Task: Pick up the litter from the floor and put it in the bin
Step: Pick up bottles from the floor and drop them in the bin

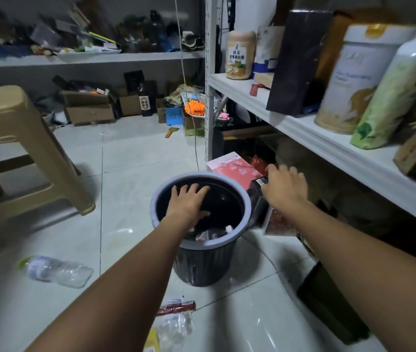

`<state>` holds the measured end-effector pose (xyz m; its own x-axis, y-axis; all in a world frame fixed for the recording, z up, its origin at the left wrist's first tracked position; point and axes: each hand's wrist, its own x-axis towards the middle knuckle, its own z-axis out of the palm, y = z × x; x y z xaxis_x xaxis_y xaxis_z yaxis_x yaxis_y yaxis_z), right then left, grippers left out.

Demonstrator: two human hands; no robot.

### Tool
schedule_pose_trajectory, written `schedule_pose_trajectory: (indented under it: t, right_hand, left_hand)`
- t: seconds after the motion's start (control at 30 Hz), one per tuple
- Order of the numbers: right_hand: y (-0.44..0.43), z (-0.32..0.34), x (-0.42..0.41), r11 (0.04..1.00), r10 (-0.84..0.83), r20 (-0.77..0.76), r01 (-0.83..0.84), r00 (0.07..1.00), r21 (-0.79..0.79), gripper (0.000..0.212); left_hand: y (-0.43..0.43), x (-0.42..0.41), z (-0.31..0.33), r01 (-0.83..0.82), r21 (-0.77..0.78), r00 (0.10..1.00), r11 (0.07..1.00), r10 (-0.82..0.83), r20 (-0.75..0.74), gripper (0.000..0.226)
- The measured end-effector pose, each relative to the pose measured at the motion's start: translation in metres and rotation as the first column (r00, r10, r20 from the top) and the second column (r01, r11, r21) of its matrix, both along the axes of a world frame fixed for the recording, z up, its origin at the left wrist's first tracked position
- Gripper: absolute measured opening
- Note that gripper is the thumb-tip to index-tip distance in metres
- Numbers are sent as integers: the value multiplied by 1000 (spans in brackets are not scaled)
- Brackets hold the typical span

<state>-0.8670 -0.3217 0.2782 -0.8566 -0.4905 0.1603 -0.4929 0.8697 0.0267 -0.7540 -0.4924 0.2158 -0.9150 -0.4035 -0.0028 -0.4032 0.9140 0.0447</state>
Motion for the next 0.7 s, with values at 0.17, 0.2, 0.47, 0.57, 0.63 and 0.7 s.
schedule_pose_trajectory:
  t: [0.17,0.2,0.47,0.57,0.63,0.7]
  right_hand:
    - [-11,24,42,998,61,54,-61,997,-2,44]
    - [-14,32,53,997,80,71,-80,994,-3,45]
    - [-27,161,175,983,179,189,-169,966,-66,47]
    - [-17,225,219,983,181,210,-166,961,-83,47]
    - [-8,277,244,982,179,221,-161,959,-96,48]
    - [3,328,268,983,173,226,-153,959,-105,47]
  left_hand:
    - [-1,44,40,-39,-45,999,998,40,31,57]
    - [-1,55,53,-40,-53,998,998,42,44,55]
    - [3,162,218,-104,-21,993,994,105,61,46]
    - [8,197,285,-139,9,989,990,138,57,45]
    - [14,216,337,-145,9,988,989,144,55,45]
    - [21,234,389,-157,18,987,987,156,39,45]
